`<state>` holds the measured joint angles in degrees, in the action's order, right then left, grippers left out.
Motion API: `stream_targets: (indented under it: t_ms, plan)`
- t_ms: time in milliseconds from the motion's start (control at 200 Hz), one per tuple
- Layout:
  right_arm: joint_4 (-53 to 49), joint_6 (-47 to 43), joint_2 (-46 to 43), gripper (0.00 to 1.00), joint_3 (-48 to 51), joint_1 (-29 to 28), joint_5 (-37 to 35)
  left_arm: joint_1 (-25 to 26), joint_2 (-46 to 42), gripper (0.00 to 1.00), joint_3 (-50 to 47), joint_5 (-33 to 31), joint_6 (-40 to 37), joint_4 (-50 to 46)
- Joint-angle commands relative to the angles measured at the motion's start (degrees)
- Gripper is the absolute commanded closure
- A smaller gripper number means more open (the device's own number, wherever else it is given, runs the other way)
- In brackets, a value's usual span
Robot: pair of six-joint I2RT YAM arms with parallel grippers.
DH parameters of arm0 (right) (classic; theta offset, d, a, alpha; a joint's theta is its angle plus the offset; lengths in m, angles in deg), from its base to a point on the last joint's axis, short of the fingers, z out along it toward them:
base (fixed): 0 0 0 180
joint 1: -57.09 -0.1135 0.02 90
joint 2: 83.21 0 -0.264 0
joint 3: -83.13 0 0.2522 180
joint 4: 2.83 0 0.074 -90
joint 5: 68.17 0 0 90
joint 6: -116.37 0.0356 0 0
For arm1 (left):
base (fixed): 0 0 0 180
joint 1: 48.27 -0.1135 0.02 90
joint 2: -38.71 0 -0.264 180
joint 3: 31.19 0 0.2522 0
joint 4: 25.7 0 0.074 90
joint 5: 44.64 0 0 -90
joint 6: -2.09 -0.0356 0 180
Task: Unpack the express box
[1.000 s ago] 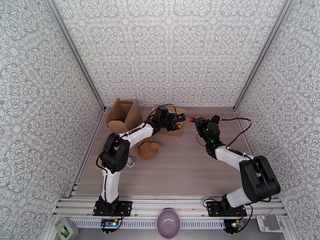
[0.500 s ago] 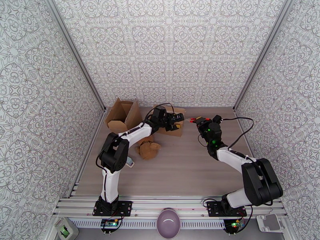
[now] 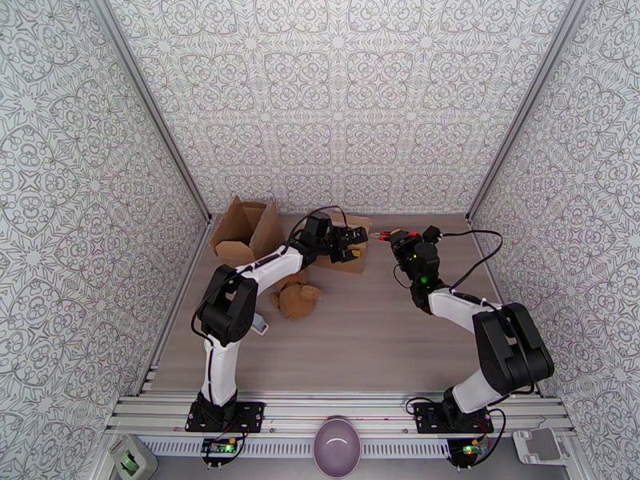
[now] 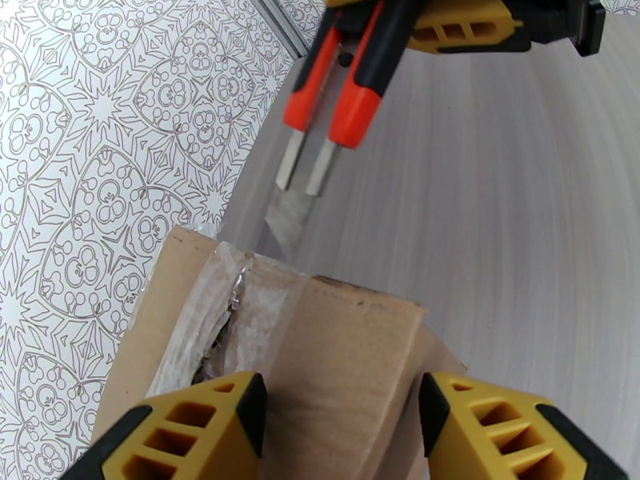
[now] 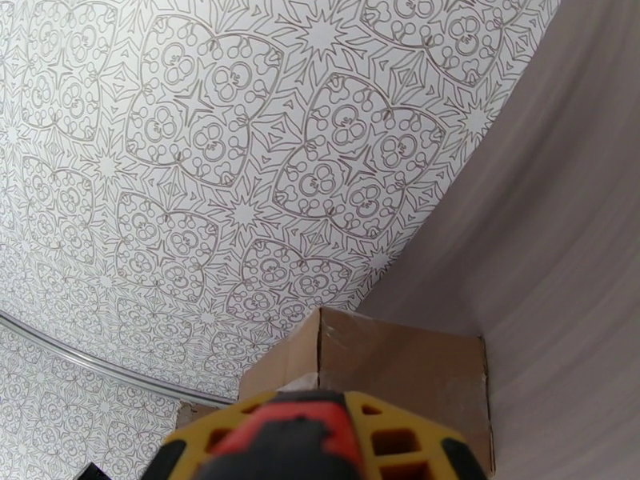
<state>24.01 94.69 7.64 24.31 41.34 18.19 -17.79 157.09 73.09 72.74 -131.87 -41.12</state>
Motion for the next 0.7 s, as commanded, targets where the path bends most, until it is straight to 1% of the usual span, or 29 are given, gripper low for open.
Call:
stream_targets:
  t_ms: [0,380,695]
  plan:
    - [1.4,-1.6,-1.2,1.0,-2.1,0.3,0.4,0.4,-1.1,0.43,-1.3,1.6,-0.4,-2.1]
    - [2.8,-1.8,2.4,1.0,-4.0,0.3,1.8,0.9,-1.0,0.43,-1.2,1.1,-0.6,-2.3]
    - [1.2,-3.2,2.2,1.0,-3.3,0.8,0.7,0.9,-1.0,0.43,-1.3,0.6,-0.8,-2.4]
